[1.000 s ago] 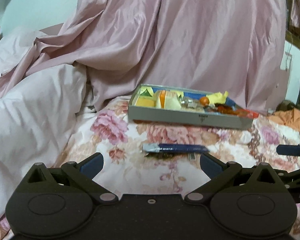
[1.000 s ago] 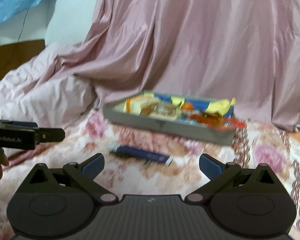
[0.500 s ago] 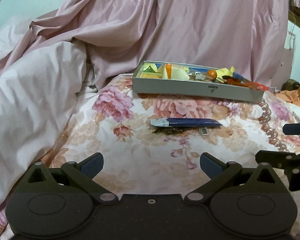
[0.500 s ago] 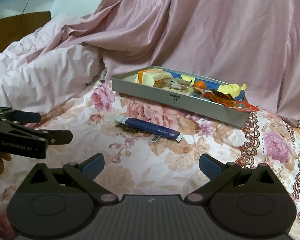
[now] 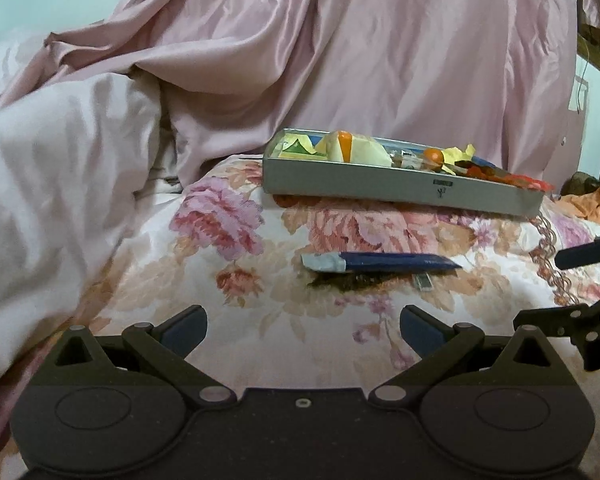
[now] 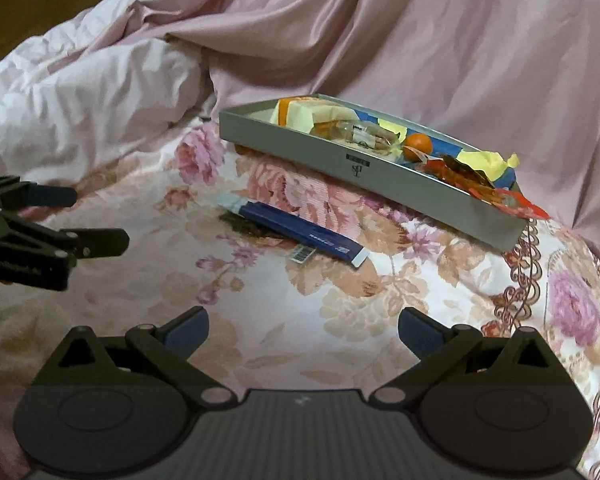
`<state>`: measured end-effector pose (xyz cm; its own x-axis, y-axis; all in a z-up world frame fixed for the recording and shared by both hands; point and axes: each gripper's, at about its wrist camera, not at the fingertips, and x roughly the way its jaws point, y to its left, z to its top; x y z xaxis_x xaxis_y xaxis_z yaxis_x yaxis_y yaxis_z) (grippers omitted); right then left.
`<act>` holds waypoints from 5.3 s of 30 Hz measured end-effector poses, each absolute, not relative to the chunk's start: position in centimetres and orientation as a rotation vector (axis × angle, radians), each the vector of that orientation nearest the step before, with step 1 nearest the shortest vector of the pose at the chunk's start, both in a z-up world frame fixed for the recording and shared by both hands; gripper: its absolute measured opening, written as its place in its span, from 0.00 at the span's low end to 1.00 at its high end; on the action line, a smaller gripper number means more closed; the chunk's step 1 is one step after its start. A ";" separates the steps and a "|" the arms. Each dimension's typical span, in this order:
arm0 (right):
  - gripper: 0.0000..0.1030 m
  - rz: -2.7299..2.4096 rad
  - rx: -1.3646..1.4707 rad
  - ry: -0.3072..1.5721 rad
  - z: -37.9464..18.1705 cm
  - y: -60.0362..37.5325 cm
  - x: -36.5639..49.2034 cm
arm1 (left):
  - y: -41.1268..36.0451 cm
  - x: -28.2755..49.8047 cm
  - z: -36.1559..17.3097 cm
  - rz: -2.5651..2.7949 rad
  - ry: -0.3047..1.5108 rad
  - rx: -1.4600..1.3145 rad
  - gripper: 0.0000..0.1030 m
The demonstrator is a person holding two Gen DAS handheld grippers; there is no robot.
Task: Organize snacks
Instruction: 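Move both tools back over the blue tube pack and dark leaf snack, then lower the right tool onto the dark blue tube pack and close it, then close the left tool on the dark leaf snack while the right tool holds the blue pack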
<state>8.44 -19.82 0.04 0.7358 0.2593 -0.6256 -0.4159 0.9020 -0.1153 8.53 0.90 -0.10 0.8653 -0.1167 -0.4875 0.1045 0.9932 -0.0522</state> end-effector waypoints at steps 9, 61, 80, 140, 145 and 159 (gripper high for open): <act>0.99 0.398 -0.358 0.605 0.5 -18.5 14.5 | 1.5 13.8 -0.8 -0.112 0.495 -0.061 0.99; 0.54 0.330 -0.928 0.540 -6.1 -13.2 20.9 | 1.3 15.3 -2.6 -0.260 0.561 -0.047 0.99; 0.33 0.429 -0.680 0.815 -3.5 -19.3 16.6 | -1.4 14.6 -3.2 -0.362 0.577 0.090 0.99; 0.49 0.419 -0.157 0.812 -4.7 -22.3 7.6 | -3.2 8.8 -3.3 -0.243 0.857 0.036 0.65; 0.59 0.410 -0.148 0.792 -5.0 -22.1 8.2 | -3.0 9.1 -3.5 -0.255 0.849 0.037 0.62; 0.61 0.416 -0.122 0.771 -5.5 -20.6 8.3 | -3.3 9.0 -3.4 -0.283 0.833 0.050 0.45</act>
<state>8.32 -20.56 -5.53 0.6407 0.3204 -0.6977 -0.4081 0.9119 0.0439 8.99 -3.31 -3.36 0.6372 -0.2285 -0.7360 0.2672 0.9613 -0.0671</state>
